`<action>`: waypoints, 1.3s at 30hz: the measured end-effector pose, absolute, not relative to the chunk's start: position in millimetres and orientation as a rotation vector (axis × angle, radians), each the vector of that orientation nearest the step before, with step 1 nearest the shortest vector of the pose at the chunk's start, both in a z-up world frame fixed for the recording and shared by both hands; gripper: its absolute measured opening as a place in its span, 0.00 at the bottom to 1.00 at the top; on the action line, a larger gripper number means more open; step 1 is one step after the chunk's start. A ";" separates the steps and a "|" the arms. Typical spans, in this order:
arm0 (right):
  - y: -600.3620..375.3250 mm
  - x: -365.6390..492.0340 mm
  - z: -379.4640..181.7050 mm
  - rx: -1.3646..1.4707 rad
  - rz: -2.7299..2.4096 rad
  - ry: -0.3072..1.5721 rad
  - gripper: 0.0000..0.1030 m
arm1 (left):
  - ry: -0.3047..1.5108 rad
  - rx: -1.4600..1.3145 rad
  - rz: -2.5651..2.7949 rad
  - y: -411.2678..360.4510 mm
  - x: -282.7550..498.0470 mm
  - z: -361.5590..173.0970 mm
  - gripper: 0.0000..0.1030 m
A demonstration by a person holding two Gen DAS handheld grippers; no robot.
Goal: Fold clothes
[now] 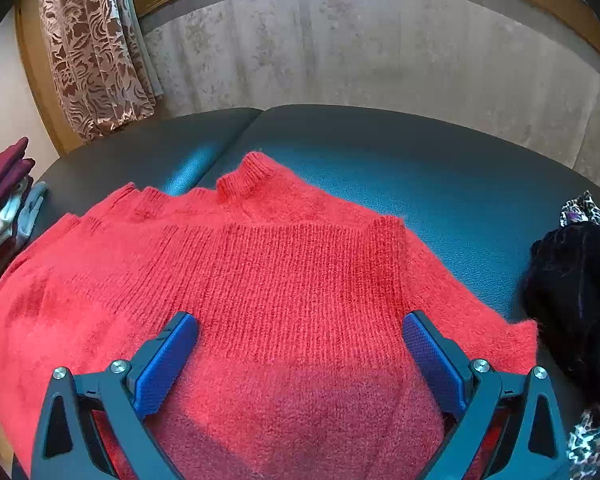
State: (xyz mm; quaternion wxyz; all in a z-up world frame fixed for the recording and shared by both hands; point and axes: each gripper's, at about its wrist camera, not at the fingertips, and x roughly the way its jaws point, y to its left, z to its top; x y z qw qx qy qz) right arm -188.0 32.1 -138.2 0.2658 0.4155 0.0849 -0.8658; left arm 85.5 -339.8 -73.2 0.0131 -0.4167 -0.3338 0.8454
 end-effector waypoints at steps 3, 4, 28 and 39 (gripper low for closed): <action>30.3 -188.4 -138.6 1.115 -2.343 0.233 1.00 | -1.036 -1.278 2.675 -336.8 56.2 -70.1 0.52; 30.1 -188.4 -139.1 1.113 -2.344 0.235 1.00 | -1.000 -1.286 2.693 -332.9 43.9 -68.8 0.53; 32.5 -185.9 -133.7 1.112 -2.364 0.180 1.00 | -0.803 -1.471 2.963 -329.5 -27.2 -85.9 0.18; 34.8 -185.9 -132.5 1.115 -2.376 0.160 1.00 | -0.391 -1.196 3.075 -263.4 -41.4 -21.5 0.28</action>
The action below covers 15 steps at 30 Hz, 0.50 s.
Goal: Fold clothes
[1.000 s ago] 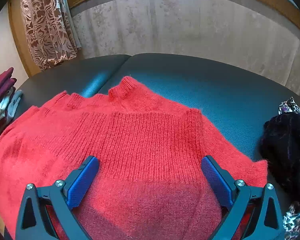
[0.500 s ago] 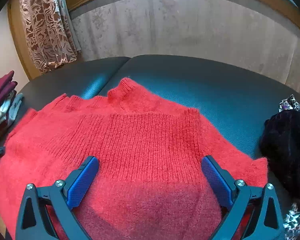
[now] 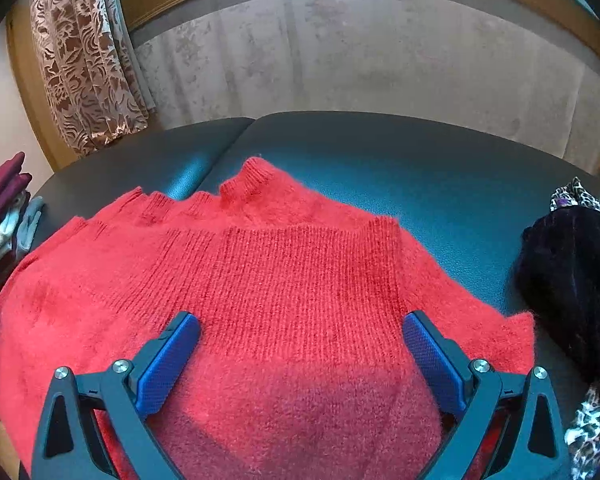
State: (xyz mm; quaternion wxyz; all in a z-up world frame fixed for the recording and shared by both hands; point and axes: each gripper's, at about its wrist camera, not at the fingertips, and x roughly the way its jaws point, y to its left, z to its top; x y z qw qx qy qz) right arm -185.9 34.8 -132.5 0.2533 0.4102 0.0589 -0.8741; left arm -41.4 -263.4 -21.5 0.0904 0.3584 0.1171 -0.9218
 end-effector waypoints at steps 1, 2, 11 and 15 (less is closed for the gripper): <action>35.6 -185.8 -132.3 1.119 -2.372 0.153 1.00 | 0.323 1.087 -2.764 -255.3 -50.2 -23.9 0.28; 38.7 -185.0 -131.2 1.118 -2.359 0.131 1.00 | 0.310 1.116 -2.787 -248.5 -57.4 -29.0 0.28; 66.3 -173.0 -111.4 1.077 -2.186 -0.079 1.00 | 0.260 1.248 -2.774 -237.6 -103.3 -75.2 0.33; 46.3 -183.2 -123.2 1.128 -2.198 0.078 1.00 | 0.343 1.227 -2.774 -247.6 -110.7 -87.5 0.38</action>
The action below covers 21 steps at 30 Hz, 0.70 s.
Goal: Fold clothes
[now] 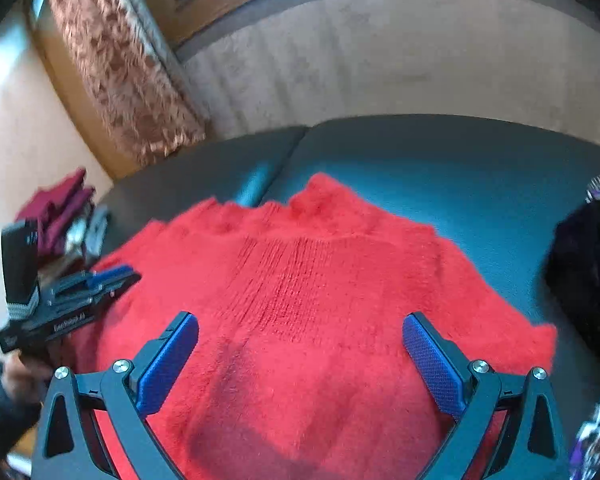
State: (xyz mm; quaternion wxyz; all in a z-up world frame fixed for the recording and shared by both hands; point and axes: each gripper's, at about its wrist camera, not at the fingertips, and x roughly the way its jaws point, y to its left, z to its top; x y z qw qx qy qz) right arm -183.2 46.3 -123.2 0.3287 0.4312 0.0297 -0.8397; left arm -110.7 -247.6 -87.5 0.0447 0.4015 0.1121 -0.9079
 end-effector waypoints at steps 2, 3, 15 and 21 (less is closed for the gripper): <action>41.8 -193.0 -133.3 1.146 -2.252 0.138 1.00 | 0.417 1.217 -2.780 -256.6 -110.9 -89.0 0.38; 43.6 -197.3 -137.0 1.136 -2.290 0.145 1.00 | 0.442 1.212 -2.782 -259.2 -110.5 -90.2 0.38; 55.4 -207.8 -148.1 1.166 -2.366 0.031 1.00 | 0.641 1.080 -2.754 -303.3 -37.4 -53.7 0.41; 58.9 -203.0 -144.9 1.162 -2.370 0.030 1.00 | 0.946 1.142 -2.644 -365.0 3.1 -66.6 0.54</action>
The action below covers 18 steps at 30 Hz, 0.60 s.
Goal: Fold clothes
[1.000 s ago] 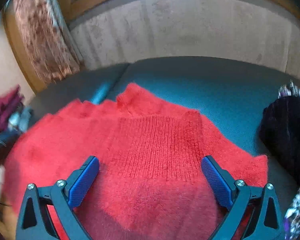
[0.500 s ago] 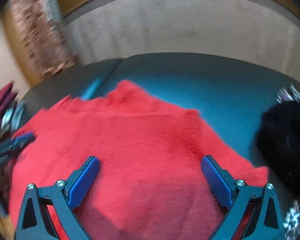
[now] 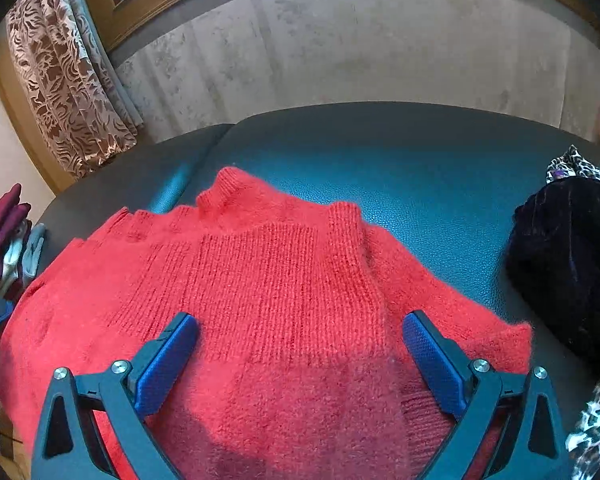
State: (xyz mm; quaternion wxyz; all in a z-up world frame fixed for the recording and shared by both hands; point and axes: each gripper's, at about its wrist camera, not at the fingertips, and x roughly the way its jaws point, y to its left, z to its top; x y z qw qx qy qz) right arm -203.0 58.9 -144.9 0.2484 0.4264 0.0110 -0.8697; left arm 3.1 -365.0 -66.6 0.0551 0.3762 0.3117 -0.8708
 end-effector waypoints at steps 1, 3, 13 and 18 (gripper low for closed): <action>59.3 -202.7 -144.0 1.162 -2.370 0.030 1.00 | 0.996 1.167 -2.624 -372.0 4.1 -70.8 0.56; 57.3 -202.6 -143.7 1.162 -2.372 0.031 1.00 | 1.076 1.193 -2.599 -380.1 6.8 -79.1 0.58; 60.0 -204.1 -142.6 1.158 -2.363 0.007 1.00 | 1.412 1.324 -2.647 -379.2 -31.2 -113.6 0.57; 66.3 -204.9 -142.3 1.150 -2.349 -0.041 1.00 | 1.335 1.400 -2.606 -374.3 -43.7 -114.0 0.24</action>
